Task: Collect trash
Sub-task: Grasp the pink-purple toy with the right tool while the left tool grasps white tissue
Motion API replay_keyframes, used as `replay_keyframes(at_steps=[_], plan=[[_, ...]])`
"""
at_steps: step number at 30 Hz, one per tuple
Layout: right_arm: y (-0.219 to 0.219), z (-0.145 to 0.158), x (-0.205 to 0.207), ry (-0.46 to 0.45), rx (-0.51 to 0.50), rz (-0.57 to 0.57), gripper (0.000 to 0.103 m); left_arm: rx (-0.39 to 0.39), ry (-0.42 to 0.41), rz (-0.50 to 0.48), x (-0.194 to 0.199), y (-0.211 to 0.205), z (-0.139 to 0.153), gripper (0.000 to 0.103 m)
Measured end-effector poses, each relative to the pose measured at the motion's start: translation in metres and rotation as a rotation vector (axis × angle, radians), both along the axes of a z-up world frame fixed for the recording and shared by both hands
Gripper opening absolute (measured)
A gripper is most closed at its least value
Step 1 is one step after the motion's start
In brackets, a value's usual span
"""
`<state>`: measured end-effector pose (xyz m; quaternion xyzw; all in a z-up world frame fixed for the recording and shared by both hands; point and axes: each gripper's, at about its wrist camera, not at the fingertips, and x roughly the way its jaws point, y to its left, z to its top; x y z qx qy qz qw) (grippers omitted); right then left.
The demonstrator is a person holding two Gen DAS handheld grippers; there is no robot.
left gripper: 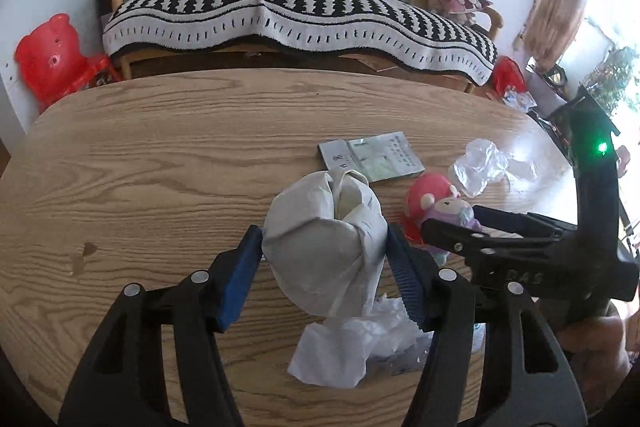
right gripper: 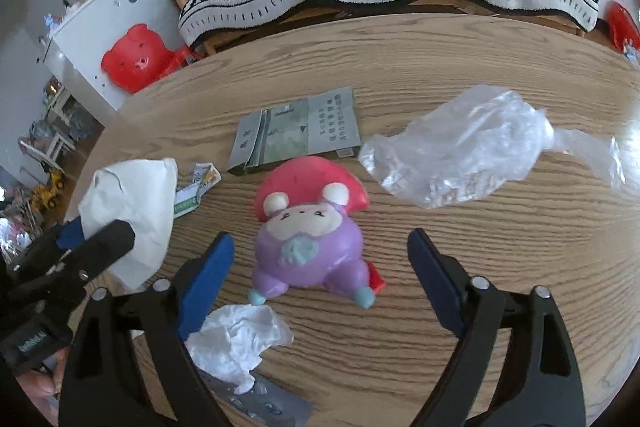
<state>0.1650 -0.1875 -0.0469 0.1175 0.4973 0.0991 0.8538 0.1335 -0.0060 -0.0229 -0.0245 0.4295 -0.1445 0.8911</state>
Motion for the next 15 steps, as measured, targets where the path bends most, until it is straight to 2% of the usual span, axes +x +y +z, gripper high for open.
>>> replay_keyframes(at_steps=[1, 4, 15], plan=[[0.002, -0.001, 0.0, -0.001, -0.008, 0.002, 0.061, 0.001, 0.002, 0.001, 0.001, 0.0, 0.0, 0.061], [0.003, 0.001, -0.003, -0.013, -0.01, 0.005, 0.052, 0.004, 0.003, -0.003, 0.0, -0.001, 0.0, 0.061], [-0.024, 0.033, -0.027, -0.082, 0.093, -0.016, 0.05, 0.002, -0.013, -0.019, -0.004, -0.011, 0.007, 0.061]])
